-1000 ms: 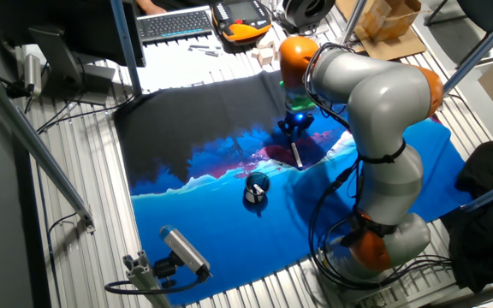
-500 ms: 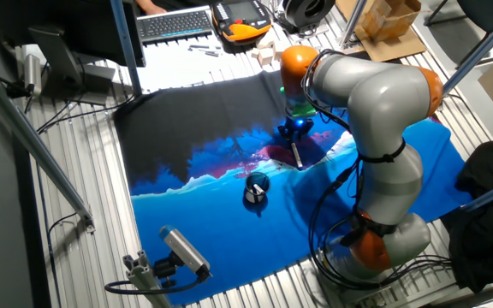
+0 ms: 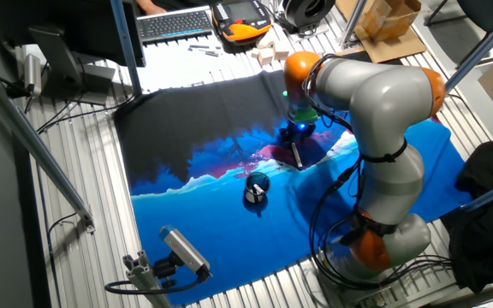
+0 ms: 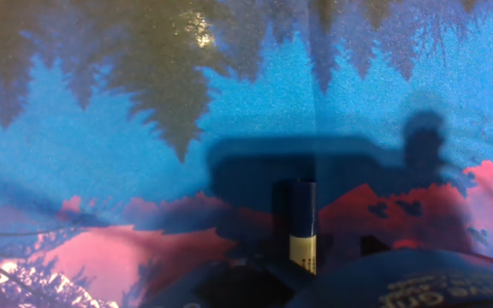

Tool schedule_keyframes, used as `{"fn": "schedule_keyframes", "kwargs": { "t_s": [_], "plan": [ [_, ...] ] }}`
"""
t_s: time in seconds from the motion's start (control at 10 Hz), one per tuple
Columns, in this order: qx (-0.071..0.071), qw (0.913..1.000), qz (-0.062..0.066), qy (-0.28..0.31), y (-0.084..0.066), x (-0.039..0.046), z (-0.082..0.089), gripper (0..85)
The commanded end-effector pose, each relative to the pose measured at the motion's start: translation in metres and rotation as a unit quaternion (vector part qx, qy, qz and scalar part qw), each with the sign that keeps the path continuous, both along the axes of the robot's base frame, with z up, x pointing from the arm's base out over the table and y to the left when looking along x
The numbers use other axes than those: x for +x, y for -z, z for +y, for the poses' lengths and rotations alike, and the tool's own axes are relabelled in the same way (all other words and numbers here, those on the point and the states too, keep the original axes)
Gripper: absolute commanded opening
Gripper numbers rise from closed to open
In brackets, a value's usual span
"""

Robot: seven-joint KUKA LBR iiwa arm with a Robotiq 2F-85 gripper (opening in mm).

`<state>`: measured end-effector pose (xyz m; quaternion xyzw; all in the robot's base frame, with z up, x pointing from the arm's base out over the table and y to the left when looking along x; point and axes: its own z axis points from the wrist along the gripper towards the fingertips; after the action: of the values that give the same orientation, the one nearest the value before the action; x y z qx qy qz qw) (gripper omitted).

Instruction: Put the pen into the pen holder

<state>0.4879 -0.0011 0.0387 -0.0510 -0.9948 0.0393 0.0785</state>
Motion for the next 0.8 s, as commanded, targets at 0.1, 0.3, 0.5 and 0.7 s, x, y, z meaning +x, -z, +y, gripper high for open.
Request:
{"fn": "schedule_keyframes", "kwargs": {
  "t_s": [0.1, 0.3, 0.5, 0.7],
  "plan": [
    [0.001, 0.9999, -0.003, 0.011, 0.0012, -0.0024, 0.0002, 34.0],
    [0.003, 0.9999, -0.005, 0.013, 0.0025, -0.0040, 0.0007, 34.0],
    [0.002, 0.9998, -0.008, 0.017, 0.0051, -0.0049, 0.0018, 34.0],
    [0.004, 0.9998, -0.011, 0.018, 0.0073, -0.0051, 0.0022, 34.0]
  ]
}}
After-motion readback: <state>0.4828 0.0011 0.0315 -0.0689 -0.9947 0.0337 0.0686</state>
